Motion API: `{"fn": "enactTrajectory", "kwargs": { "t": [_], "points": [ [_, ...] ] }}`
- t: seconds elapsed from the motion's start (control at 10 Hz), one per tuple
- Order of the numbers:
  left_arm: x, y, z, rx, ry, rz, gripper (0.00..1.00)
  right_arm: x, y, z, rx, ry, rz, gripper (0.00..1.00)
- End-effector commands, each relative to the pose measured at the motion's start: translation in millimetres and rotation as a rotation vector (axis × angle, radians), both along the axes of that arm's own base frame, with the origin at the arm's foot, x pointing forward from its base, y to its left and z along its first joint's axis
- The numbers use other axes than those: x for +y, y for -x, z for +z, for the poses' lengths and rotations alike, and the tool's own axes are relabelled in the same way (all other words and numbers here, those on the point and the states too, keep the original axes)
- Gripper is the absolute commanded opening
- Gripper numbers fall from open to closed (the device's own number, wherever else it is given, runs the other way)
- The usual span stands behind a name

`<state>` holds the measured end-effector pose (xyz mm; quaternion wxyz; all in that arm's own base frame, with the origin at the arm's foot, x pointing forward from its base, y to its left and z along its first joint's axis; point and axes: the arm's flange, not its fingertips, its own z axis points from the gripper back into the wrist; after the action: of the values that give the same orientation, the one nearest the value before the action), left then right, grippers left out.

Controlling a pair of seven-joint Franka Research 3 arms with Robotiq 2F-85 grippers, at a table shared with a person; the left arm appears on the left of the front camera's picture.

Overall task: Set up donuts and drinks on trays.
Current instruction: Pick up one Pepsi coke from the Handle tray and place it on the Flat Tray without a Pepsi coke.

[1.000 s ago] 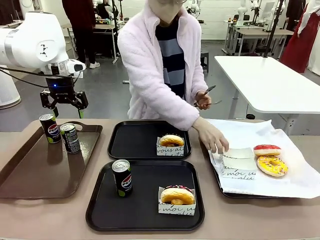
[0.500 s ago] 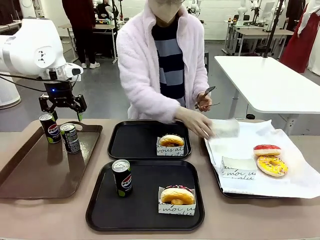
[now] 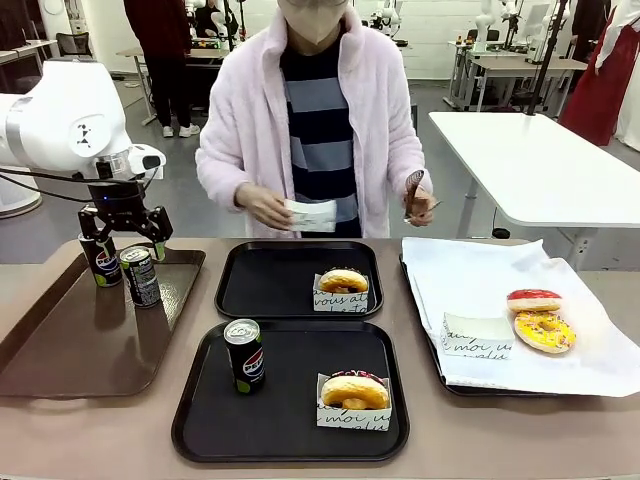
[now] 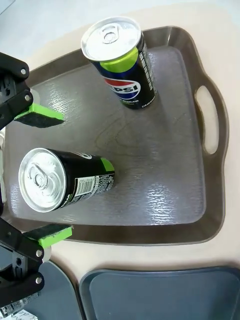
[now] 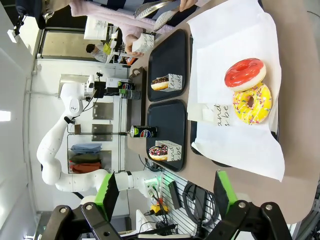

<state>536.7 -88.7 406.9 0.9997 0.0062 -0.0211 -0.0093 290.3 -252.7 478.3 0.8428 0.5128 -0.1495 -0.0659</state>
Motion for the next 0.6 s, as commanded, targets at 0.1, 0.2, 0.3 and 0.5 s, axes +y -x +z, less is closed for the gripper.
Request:
{"fn": "enactTrajectory", "kwargs": {
  "t": [0.1,0.2,0.3,0.5],
  "points": [
    [0,1,-5,0.001,0.011,-0.011,1.0,0,-1,-1,-0.015,-0.014,-0.002,1.0],
    [0,1,-7,0.005,0.016,-0.008,1.0,0,-1,-1,-0.015,-0.014,-0.002,1.0],
    [-1,2,-10,0.01,0.018,-0.008,1.0,0,-1,-1,-0.015,-0.014,-0.002,1.0],
    [-4,5,-15,0.019,0.016,-0.007,1.0,0,-1,-1,-0.015,-0.014,-0.002,1.0]
  ]
}}
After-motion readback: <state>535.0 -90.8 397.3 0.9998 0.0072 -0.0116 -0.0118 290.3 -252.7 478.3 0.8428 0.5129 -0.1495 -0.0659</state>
